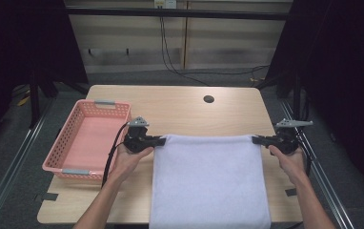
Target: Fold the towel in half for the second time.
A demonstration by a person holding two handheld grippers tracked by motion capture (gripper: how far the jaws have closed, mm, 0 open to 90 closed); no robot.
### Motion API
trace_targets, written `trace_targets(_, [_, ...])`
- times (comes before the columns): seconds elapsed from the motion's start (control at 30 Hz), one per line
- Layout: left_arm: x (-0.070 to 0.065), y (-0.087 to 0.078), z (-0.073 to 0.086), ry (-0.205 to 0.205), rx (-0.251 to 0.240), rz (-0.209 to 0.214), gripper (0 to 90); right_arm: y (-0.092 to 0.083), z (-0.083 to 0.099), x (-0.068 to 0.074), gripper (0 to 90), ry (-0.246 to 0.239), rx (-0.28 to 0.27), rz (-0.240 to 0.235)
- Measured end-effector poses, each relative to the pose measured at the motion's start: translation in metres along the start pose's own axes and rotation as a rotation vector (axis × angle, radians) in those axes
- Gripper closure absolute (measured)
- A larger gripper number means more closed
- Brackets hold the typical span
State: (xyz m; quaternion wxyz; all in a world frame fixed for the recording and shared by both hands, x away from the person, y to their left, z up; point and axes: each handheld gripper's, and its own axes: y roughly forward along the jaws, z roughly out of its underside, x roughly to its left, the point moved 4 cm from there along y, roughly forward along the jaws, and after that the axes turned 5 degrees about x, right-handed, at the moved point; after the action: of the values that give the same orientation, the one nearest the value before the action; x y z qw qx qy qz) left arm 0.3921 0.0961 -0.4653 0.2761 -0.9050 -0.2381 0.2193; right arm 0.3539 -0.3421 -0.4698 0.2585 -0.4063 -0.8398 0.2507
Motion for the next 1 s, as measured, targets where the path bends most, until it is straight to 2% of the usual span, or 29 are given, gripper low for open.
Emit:
trace_targets(0.1, [0.003, -0.006, -0.01, -0.005, -0.022, -0.008, 81.8, -0.005, -0.011, 0.0, 86.6, -0.009, -0.023, 0.011])
trace_targets(0.27, [0.01, -0.009, -0.03, 0.011, -0.047, -0.033, 81.9, -0.01, -0.03, -0.003, 86.7, -0.02, -0.062, 0.034])
trace_targets(0.47, [0.022, -0.011, -0.052, 0.021, -0.08, -0.09, 81.9, -0.009, -0.055, -0.009, 86.8, -0.028, -0.086, 0.052])
trace_targets(0.53, [0.022, -0.017, -0.061, 0.015, -0.123, -0.083, 81.9, -0.011, -0.063, -0.012, 86.7, -0.023, -0.104, 0.057])
trace_targets(0.63, [0.015, -0.019, -0.065, 0.031, -0.125, -0.073, 81.8, -0.016, -0.072, -0.011, 86.7, -0.027, -0.136, 0.059])
trace_targets(0.73, [0.008, -0.021, -0.059, 0.054, -0.117, -0.059, 81.7, -0.022, -0.069, -0.006, 86.7, -0.041, -0.147, 0.04])
trace_targets(0.83, [0.002, -0.027, -0.05, 0.054, -0.113, -0.05, 81.6, -0.03, -0.055, 0.0, 86.7, -0.053, -0.139, 0.024])
trace_targets(0.93, [-0.011, -0.033, -0.04, 0.088, -0.088, -0.042, 81.6, -0.041, -0.041, 0.009, 86.7, -0.051, -0.153, -0.008])
trace_targets(1.0, [-0.02, -0.04, -0.034, 0.092, -0.107, -0.024, 81.6, -0.047, -0.033, 0.018, 86.7, -0.061, -0.154, -0.03])
